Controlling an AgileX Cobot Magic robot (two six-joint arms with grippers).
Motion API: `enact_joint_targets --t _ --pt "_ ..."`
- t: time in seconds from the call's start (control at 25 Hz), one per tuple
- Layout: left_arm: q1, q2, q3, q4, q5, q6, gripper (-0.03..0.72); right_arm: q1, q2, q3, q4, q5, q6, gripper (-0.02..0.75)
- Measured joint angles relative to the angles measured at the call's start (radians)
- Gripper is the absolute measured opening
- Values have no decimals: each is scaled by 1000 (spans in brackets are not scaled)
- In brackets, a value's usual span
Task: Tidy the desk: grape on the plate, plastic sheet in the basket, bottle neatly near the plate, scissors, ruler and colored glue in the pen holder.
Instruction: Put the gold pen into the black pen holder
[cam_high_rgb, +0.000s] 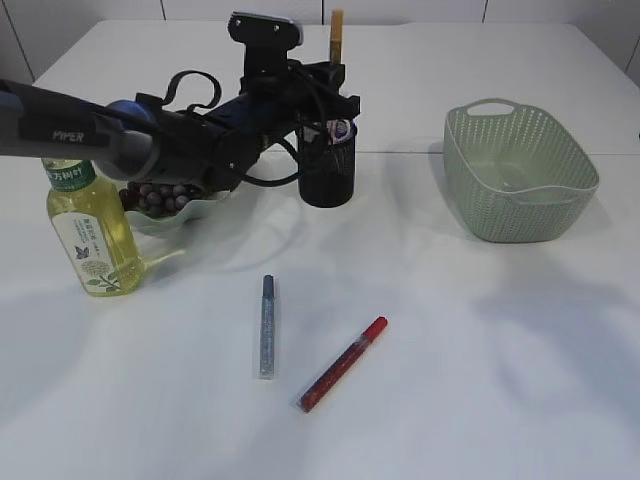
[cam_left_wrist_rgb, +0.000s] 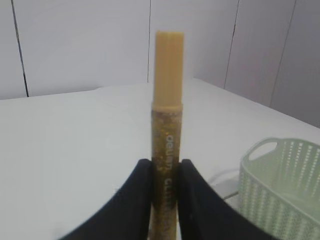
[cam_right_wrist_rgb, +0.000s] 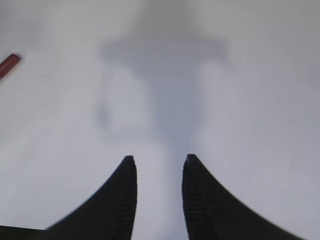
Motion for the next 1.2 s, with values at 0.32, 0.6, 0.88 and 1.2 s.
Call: enact_joint_targets --t 0.32,0.6,0.88,1.2 --pt "29 43 -46 0 42 0 123 0 0 0 -4 0 0 260" --pt "31 63 -58 0 51 0 126 0 0 0 -5 0 0 260" --pt "31 67 -58 0 62 0 156 0 0 0 -10 0 0 260" --pt "31 55 -58 2 118 -25 269 0 0 0 -10 0 0 260"
